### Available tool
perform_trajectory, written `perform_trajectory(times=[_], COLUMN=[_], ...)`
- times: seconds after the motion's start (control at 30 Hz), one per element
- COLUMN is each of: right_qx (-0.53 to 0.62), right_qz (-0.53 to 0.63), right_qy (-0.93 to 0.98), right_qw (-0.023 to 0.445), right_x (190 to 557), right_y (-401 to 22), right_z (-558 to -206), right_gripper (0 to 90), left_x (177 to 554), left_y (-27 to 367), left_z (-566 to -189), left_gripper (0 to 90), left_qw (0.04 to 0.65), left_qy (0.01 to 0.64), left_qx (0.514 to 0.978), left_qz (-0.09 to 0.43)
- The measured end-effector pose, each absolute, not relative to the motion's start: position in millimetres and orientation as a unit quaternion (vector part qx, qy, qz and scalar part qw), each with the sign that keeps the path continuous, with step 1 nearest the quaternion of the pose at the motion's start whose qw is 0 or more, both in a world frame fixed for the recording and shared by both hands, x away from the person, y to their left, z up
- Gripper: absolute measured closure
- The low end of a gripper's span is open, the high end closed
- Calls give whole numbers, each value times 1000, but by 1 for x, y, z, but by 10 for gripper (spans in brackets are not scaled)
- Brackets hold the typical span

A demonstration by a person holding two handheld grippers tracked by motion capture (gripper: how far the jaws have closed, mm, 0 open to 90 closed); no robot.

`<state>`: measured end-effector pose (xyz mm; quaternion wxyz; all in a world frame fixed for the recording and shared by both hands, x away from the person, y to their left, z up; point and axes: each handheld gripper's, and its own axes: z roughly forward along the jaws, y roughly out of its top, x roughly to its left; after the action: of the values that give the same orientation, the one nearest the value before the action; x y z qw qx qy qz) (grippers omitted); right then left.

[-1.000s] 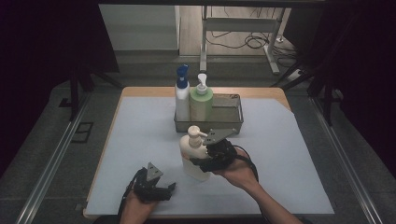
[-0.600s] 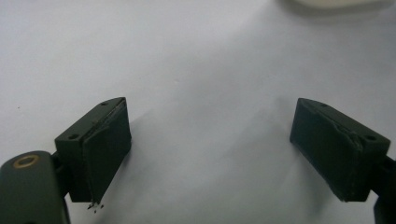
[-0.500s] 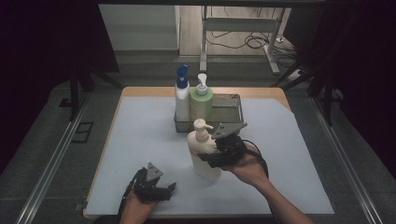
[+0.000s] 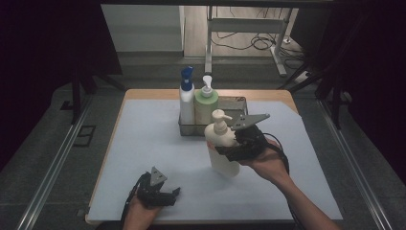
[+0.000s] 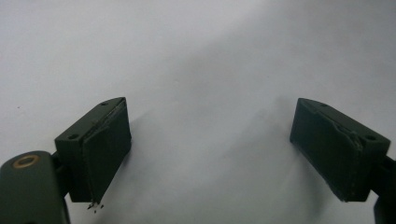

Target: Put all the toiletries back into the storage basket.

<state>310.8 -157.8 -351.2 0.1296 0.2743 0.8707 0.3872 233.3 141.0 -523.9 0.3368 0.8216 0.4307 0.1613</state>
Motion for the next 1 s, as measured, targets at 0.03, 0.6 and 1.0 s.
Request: perform_trajectory(times=[0.03, 0.6, 1.0], right_qx=[274, 305, 325], right_qz=[387, 387, 389], right_qy=[871, 857, 845], right_qw=[130, 152, 173], right_x=[311, 331, 351], right_y=[-158, -178, -185], right_z=[-351, -326, -307], right_gripper=[369, 370, 371], left_x=[233, 233, 233], left_y=[141, 141, 141], left_z=[-524, -524, -524], left_gripper=[123, 123, 123], left_qw=[337, 336, 336], left_qy=[431, 431, 431], left_qx=[822, 822, 822], left_qz=[161, 160, 160])
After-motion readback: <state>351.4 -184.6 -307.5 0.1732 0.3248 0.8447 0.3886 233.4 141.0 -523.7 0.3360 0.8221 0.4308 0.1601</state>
